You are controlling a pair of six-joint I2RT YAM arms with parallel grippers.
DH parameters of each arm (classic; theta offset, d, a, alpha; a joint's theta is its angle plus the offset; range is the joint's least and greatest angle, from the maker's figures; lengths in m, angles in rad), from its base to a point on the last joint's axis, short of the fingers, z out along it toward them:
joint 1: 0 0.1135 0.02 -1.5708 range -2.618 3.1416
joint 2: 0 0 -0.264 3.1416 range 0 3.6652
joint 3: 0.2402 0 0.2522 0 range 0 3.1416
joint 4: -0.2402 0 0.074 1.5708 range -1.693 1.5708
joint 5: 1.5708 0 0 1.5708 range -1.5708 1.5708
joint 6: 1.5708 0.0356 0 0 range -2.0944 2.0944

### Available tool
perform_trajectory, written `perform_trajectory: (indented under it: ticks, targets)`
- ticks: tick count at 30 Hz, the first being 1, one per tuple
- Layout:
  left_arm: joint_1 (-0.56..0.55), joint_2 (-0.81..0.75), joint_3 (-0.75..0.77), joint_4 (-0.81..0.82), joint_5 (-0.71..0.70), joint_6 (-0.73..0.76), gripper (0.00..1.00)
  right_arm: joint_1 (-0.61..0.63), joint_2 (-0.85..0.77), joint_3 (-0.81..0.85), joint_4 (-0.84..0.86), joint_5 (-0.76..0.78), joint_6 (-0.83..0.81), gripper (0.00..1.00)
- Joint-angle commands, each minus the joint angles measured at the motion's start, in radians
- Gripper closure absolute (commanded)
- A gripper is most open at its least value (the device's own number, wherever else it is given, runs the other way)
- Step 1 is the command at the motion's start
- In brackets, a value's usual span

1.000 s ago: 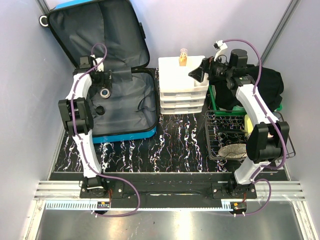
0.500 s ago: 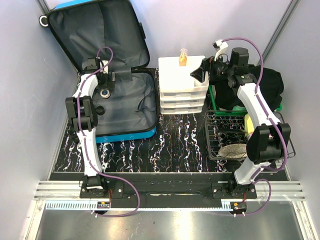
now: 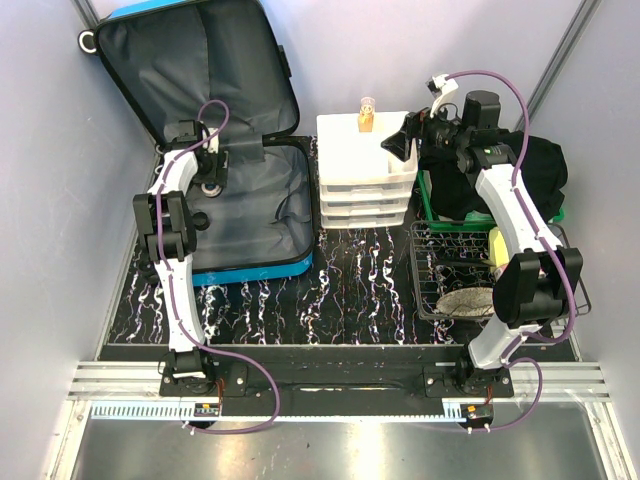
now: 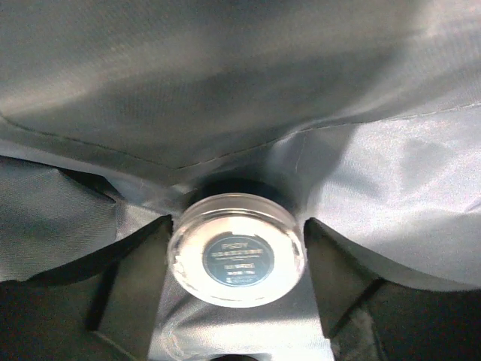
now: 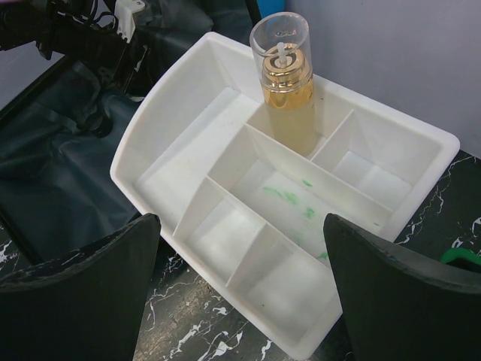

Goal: Open, take out, and arrange the luggage

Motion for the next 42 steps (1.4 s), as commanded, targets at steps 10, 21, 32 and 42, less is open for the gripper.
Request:
perform_trajectory:
  ticks: [10,21,32,42]
  targets:
    - [-0.002,-0.175,0.053,-0.048,0.33,-0.008,0.67,-0.002,-0.028,0.043,0.014,0.002,-0.006,0.0]
    - [-0.124,-0.487,-0.006,0.129,1.152,-0.383,0.68,-0.001,-0.063,0.018,0.156,-0.127,0.026,0.0]
    - [-0.281,-0.613,-0.301,1.363,1.412,-1.471,0.69,0.019,-0.176,-0.143,0.443,-0.219,0.06,0.0]
    - [-0.374,-0.625,-0.277,1.292,1.434,-1.434,0.69,0.133,-0.317,-0.31,0.548,-0.279,-0.153,0.0]
